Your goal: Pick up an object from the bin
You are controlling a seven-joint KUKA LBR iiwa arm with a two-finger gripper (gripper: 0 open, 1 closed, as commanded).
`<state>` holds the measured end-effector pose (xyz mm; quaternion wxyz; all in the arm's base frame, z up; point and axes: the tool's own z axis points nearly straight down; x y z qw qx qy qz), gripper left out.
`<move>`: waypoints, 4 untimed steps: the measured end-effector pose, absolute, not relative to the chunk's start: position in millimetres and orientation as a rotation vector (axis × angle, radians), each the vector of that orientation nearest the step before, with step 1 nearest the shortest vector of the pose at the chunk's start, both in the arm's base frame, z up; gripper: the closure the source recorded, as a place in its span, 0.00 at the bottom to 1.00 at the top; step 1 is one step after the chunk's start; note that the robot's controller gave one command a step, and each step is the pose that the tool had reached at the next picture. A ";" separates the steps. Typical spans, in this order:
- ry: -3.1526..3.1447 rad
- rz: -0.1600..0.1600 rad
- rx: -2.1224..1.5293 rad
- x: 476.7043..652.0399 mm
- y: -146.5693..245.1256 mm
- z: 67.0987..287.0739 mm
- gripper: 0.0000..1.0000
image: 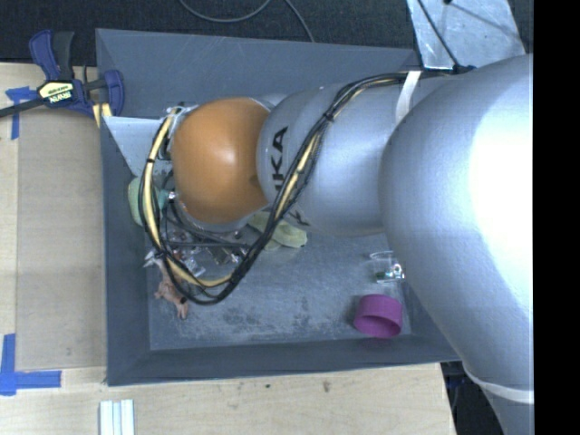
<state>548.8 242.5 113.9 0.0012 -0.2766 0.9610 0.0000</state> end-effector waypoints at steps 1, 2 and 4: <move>3.015 0.001 -0.867 548.8 242.5 128.9 1.00; 3.013 0.001 -0.865 549.6 242.9 137.5 1.00; 3.017 0.001 -0.865 549.1 242.8 148.3 1.00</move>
Offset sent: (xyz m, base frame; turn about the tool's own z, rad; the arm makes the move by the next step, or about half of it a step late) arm 0.0000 0.0002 0.0392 0.0000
